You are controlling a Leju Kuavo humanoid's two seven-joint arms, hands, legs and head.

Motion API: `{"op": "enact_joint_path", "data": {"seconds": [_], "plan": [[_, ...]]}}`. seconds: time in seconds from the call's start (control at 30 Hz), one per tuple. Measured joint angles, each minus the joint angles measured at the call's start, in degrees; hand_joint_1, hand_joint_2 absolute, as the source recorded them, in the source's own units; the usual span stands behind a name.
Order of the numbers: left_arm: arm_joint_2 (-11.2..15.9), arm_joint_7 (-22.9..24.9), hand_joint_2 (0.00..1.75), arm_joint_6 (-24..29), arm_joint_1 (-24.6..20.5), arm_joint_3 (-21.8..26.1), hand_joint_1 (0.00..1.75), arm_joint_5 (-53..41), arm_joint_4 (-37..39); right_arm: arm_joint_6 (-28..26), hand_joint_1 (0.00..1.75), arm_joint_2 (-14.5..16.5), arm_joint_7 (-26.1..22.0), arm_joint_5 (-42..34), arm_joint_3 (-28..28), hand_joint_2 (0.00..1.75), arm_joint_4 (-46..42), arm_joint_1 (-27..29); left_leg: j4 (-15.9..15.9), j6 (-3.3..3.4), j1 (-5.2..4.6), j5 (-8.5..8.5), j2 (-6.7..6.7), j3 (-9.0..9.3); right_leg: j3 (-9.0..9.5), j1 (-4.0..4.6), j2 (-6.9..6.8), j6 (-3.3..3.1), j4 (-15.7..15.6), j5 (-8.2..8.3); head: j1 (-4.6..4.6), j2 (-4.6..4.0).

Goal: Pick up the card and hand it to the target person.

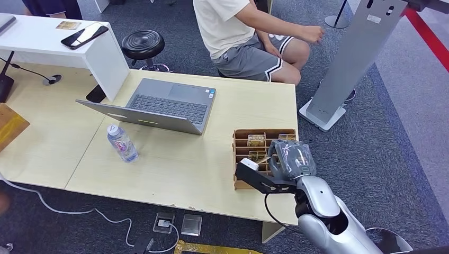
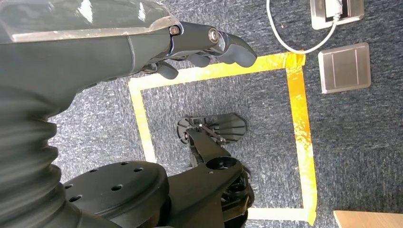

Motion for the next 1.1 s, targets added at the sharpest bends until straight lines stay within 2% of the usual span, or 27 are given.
{"op": "enact_joint_path", "data": {"seconds": [0.27,0.7,0.9,1.1], "plan": [[-0.01,-0.21,1.75,-0.01,0.09,0.13,0.00,0.51,0.00,-0.58,1.54,-1.73,0.33,0.40,-2.40,1.75,-6.01,-0.88,0.00,0.00,0.00,0.00,0.00,-0.01,0.00,0.00,0.00,0.00,0.00,0.00,0.05,0.00],[-0.02,-0.54,1.75,-0.01,0.10,0.17,0.00,0.74,0.00,-4.32,1.54,-2.19,-0.96,1.07,-3.95,1.75,-9.54,-1.87,0.00,0.00,0.00,0.00,-0.01,-0.02,0.00,0.00,-0.01,0.00,0.00,0.00,0.05,0.00],[-0.02,-0.51,1.75,0.00,0.09,0.15,0.00,0.73,0.00,-8.33,1.54,-2.10,-2.22,0.37,-4.07,1.75,-8.57,-3.26,0.00,0.00,0.00,0.00,-0.02,-0.05,-0.01,0.00,-0.01,0.00,0.00,0.00,0.05,0.00],[-0.08,-0.08,1.75,0.01,-0.01,0.08,0.00,0.58,0.00,-15.71,1.54,-0.77,-4.59,-0.74,-4.84,1.75,-3.71,-6.59,0.00,0.00,0.00,0.00,-0.02,-0.06,-0.01,0.00,-0.02,0.00,0.01,0.00,0.04,0.00]]}}
